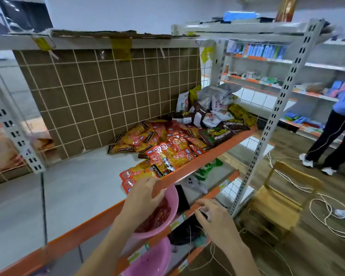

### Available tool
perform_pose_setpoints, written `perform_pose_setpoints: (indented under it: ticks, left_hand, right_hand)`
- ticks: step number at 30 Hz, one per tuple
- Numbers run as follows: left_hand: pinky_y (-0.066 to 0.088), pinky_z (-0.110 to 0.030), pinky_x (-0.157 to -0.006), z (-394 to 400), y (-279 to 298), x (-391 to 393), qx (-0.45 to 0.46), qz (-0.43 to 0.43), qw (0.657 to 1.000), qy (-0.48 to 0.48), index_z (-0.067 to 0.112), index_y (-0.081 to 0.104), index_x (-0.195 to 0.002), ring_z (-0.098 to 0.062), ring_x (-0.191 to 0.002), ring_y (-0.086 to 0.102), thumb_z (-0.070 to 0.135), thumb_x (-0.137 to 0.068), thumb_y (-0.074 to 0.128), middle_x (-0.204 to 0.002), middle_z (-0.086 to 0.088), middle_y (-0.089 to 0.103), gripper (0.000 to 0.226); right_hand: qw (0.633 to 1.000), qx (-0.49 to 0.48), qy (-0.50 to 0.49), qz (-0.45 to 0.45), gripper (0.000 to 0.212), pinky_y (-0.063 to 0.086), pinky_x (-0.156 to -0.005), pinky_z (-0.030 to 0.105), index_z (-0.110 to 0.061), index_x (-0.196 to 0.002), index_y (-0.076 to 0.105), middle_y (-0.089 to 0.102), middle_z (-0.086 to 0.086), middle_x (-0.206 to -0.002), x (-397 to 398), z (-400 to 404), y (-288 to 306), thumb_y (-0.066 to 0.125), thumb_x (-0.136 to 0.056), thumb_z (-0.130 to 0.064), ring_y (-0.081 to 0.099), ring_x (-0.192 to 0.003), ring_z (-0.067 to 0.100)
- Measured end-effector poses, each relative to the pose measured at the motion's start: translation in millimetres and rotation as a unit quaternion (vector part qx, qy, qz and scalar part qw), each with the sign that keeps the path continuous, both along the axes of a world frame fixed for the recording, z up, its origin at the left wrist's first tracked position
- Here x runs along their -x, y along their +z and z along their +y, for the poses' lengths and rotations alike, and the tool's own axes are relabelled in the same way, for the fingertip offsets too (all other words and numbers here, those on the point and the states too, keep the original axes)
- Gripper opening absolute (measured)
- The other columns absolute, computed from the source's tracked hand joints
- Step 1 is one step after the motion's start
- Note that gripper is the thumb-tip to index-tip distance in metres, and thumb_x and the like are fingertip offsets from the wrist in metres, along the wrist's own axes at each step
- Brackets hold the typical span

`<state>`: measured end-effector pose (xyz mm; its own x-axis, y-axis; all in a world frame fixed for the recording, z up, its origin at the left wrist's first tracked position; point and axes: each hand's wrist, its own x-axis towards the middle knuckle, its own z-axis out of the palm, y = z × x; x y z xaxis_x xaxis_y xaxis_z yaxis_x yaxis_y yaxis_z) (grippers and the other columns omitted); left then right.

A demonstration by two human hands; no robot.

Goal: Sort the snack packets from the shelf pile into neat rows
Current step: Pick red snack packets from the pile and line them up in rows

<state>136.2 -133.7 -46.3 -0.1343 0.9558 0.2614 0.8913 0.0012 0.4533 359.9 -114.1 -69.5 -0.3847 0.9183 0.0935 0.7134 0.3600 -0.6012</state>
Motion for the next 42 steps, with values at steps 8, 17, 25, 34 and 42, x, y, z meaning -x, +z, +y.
perform_pose_setpoints:
  ticks: [8,17,25,34,42]
  left_hand:
    - [0.037,-0.025,-0.094,126,10,26,0.002,-0.045,0.999,0.029,0.016,0.054,-0.126,-0.015,-0.115,0.046,0.034,-0.094,0.052,-0.120,0.001,0.055,0.037]
    - [0.042,-0.033,-0.096,224,6,96,0.020,-0.044,0.989,0.140,0.015,0.058,-0.122,-0.021,-0.114,0.052,0.035,-0.090,0.058,-0.120,-0.004,0.059,0.039]
    - [0.039,-0.037,-0.100,257,-1,144,0.154,0.023,0.963,0.221,0.015,0.044,-0.134,-0.031,-0.121,0.044,0.048,-0.091,0.048,-0.129,-0.014,0.049,0.055]
    - [0.023,-0.036,-0.114,251,-26,133,0.157,-0.025,0.965,0.210,0.025,0.032,-0.145,-0.022,-0.138,0.028,0.062,-0.089,0.034,-0.154,0.000,0.027,0.067]
    - [0.018,-0.030,-0.111,242,-27,111,0.078,-0.106,0.973,0.192,0.033,0.055,-0.120,-0.021,-0.138,0.027,0.038,-0.092,0.055,-0.147,0.001,0.032,0.028]
  right_hand:
    - [0.998,0.001,0.044,0.037,0.023,0.039,-0.079,0.007,-0.024,-0.115,0.059,0.057,-0.012,-0.105,31,135,23,0.056,-0.094,-0.029,0.053,-0.094,0.000]
    - [0.993,-0.025,0.116,0.008,0.030,0.047,-0.088,0.021,-0.019,-0.121,0.059,0.059,-0.004,-0.116,103,267,43,0.056,-0.094,-0.030,0.056,-0.105,0.010]
    - [0.986,-0.055,0.093,-0.124,0.053,0.030,-0.105,0.035,-0.015,-0.127,0.054,0.048,0.007,-0.132,175,328,34,0.052,-0.089,-0.053,0.039,-0.126,0.026]
    - [0.974,-0.037,0.125,-0.184,0.070,0.023,-0.111,0.041,-0.018,-0.137,0.041,0.035,0.008,-0.145,194,354,22,0.058,-0.083,-0.059,0.028,-0.134,0.029]
    - [0.989,-0.012,0.124,-0.081,0.060,0.041,-0.096,0.032,-0.014,-0.127,0.044,0.055,0.005,-0.128,185,371,22,0.064,-0.083,-0.048,0.053,-0.119,0.024]
